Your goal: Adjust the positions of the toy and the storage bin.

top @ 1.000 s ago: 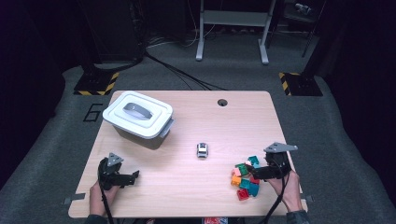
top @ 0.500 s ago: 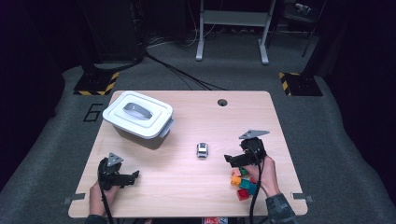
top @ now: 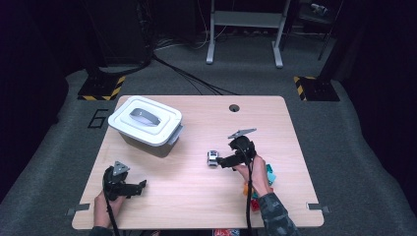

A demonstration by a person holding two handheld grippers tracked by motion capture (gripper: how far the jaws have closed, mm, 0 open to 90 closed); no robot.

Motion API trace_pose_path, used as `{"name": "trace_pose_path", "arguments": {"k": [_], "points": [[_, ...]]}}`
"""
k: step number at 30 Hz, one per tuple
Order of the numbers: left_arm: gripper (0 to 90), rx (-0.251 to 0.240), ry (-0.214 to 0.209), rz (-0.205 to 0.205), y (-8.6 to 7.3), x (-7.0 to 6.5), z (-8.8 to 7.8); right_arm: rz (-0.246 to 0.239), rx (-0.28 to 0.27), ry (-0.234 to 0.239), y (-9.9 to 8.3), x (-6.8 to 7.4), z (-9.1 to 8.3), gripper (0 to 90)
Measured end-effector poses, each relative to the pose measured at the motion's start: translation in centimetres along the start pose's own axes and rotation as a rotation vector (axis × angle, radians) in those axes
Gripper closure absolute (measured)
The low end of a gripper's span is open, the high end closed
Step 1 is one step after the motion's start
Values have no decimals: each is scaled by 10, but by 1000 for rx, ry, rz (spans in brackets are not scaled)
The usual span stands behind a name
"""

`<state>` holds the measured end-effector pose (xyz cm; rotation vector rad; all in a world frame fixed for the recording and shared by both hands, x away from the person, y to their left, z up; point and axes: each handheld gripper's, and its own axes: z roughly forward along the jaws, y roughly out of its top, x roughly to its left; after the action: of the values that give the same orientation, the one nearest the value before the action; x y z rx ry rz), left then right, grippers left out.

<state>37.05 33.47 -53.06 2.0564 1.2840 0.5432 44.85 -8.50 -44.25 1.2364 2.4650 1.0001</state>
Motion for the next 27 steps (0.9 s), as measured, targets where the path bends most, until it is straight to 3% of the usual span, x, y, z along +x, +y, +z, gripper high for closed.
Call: {"name": "trace_pose_path", "arguments": {"k": [3,16,27], "points": [[2,-7,2,-1,0,0,0,-3,16,-4,4,4,8,27],[2,-13,5,-4,-1,-1,1,63,92,1,11,12,50,98],[2,-16,6,-8,-1,-1,1,79,116,-64,14,16,71,248]]}}
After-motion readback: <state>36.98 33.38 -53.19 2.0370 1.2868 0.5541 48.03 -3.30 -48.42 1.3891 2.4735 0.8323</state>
